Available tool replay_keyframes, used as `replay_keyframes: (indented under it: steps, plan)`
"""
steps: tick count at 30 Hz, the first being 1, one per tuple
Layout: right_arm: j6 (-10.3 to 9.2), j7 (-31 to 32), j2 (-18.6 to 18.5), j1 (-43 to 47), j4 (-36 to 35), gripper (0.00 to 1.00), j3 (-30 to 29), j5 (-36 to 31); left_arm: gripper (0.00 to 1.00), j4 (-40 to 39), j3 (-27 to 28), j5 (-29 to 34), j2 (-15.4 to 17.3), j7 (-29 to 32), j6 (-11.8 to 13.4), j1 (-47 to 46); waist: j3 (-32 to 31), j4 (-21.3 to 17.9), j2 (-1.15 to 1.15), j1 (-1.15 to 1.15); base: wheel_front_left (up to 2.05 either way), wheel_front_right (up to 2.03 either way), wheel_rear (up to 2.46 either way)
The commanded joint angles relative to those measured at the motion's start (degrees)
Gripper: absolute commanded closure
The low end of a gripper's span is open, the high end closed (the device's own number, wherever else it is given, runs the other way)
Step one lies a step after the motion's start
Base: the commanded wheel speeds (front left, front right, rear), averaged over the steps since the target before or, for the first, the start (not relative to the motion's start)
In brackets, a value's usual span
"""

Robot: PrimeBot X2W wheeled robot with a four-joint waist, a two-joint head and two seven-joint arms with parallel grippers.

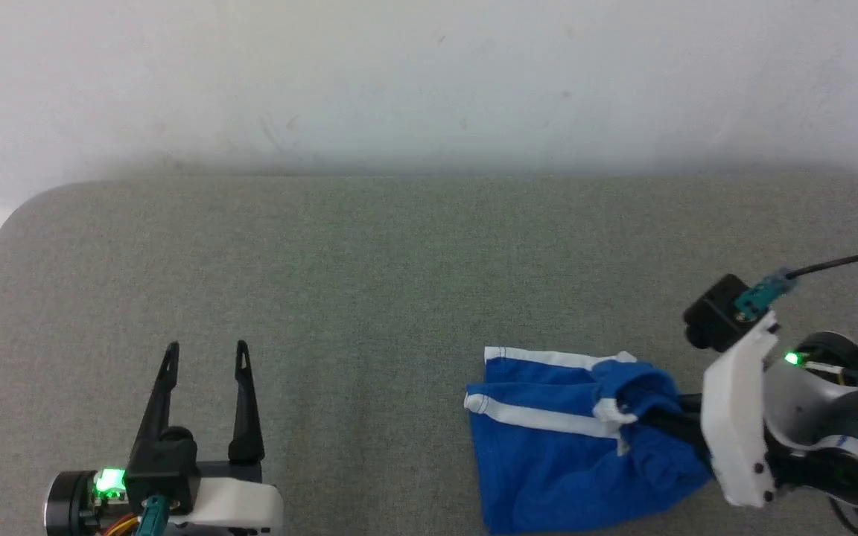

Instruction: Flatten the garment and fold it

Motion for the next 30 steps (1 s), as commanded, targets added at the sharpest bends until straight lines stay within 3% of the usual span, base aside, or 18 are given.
replay_keyframes:
  steps: [1, 6, 12, 19, 20, 21, 26, 30]
  plan:
    - [-0.05, 0.07, 0.79, -0.98, -0.27, 1.0, 0.33, -0.41, 0.0, 0.2, 0.04, 0.45, -0.23, -0.27, -0.39, -1.02, 0.92, 0.67, 0.0, 0.0, 0.0, 0.0, 0.0]
    - [-0.05, -1.03, 6.63, -6.51, 4.72, 1.0, 7.17, -5.67, 0.0, 0.26, -0.47, 0.79, -1.24, -0.27, -1.23, -2.93, 3.45, 2.23, 0.0, 0.0, 0.0, 0.0, 0.0]
    - [-0.05, -4.75, 12.02, -10.89, 19.27, 1.0, 14.17, -10.6, 0.0, 0.46, -0.66, 0.99, -2.17, -0.27, -1.78, -5.23, 6.23, 3.85, 0.0, 0.0, 0.0, 0.0, 0.0]
    - [-0.05, -10.38, 13.61, -11.8, 29.21, 1.0, 20.67, -10.98, 0.0, 1.73, -0.03, 1.09, -2.62, -0.27, -1.89, -5.56, 5.87, 3.56, 0.0, 0.0, 0.0, 0.0, 0.0]
    - [-0.05, -11.87, 13.23, -12.24, 28.99, 0.66, 21.19, -10.96, 0.0, 2.06, 0.22, 1.07, -2.57, -0.27, -1.88, -5.3, 5.38, 3.2, 0.0, 0.0, 0.0, 0.0, 0.0]
    - [-0.05, -13.39, 12.79, -12.63, 28.27, 0.0, 21.72, -10.73, 0.0, 2.37, 0.44, 1.08, -2.52, -0.27, -1.85, -5.02, 4.8, 2.78, 0.0, 0.0, 0.0, 0.0, 0.0]
    - [-0.05, -20.93, 7.5, -14.47, 20.39, 0.0, 22.26, -9.72, 0.0, 3.27, 1.4, 1.08, -2.17, -0.27, -1.9, -3.45, 1.69, 0.33, 0.0, 0.0, 0.0, 0.0, 0.0]
    - [-0.05, -27.91, 4.14, -14.73, 14.16, 0.0, 17.7, -9.96, 0.0, 3.03, 2.27, 0.94, -2.07, -0.27, -1.84, -2.5, -0.08, -2.01, 0.0, 0.0, 0.0, 0.0, 0.0]
